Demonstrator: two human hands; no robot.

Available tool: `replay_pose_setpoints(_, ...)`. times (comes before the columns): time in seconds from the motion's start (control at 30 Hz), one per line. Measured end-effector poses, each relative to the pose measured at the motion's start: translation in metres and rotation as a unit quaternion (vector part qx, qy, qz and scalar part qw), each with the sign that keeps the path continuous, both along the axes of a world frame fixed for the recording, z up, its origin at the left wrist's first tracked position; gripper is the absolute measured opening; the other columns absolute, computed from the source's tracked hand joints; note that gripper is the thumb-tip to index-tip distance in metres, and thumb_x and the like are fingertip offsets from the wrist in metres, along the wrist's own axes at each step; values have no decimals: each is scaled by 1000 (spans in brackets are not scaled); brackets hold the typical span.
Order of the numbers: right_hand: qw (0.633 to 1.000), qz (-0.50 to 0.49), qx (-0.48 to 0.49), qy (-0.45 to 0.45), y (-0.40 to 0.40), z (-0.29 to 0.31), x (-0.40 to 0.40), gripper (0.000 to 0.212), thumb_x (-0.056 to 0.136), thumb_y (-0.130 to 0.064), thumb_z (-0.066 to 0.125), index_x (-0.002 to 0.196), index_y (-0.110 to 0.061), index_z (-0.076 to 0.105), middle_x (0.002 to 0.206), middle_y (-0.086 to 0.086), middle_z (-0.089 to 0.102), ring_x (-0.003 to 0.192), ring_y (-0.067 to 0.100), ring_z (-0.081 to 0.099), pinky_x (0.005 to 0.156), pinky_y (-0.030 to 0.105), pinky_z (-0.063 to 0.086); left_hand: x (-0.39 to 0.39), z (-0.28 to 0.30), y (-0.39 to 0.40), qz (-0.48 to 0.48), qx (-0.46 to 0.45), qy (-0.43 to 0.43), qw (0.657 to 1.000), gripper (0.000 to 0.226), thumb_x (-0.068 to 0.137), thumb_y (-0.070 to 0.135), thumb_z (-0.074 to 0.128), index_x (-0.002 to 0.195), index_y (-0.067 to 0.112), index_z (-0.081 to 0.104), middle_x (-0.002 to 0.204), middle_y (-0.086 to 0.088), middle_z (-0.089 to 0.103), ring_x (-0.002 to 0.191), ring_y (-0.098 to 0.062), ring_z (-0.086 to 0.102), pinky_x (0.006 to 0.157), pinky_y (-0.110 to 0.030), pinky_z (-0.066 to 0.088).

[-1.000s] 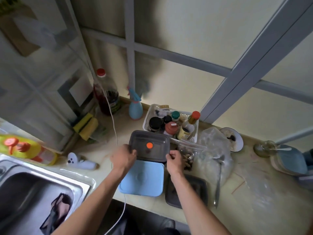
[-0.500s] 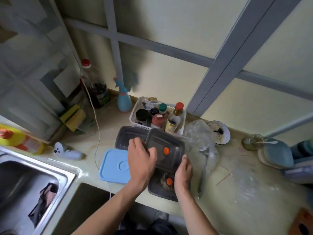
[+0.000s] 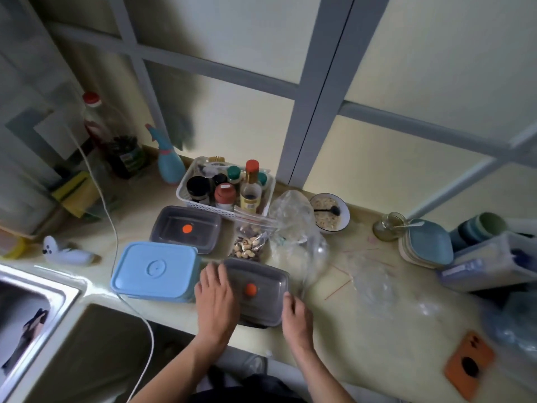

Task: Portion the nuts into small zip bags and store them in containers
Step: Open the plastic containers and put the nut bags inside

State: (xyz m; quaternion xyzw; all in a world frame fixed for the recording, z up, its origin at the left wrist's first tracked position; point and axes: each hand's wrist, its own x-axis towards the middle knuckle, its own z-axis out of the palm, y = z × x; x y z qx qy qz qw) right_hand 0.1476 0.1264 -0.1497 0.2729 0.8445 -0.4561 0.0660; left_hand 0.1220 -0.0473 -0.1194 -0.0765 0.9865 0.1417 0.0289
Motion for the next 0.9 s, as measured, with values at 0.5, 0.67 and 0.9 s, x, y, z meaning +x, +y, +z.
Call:
replay_pose_setpoints(0.5, 988, 115, 98, 5, -19, 34, -43, 38, 79, -32, 82, 107, -15, 63, 107, 3, 60, 99, 24, 59, 84, 29, 43, -35, 8, -6, -301, -159, -184, 922, 161, 56, 50, 91, 149, 12, -33, 162, -9, -29, 149, -28, -27, 119, -63, -4)
replay_pose_setpoints(0.67, 976, 102, 186, -49, -31, 53, -48, 46, 81, -39, 81, 113, -15, 58, 120, 4, 57, 110, 27, 62, 90, 36, 49, -40, 11, -7, -314, -173, -185, 915, 161, 53, 56, 90, 152, 8, -27, 165, -10, -16, 153, -31, -12, 120, -62, 5)
replay_pose_setpoints(0.9, 965, 109, 215, -104, -34, 58, -58, 65, 81, -41, 81, 126, -7, 49, 130, 10, 54, 119, 28, 59, 93, 36, 50, -43, 11, -5, -317, -188, -205, 907, 161, 55, 61, 88, 150, 8, -32, 164, -14, -20, 152, -36, -15, 119, -65, 3)
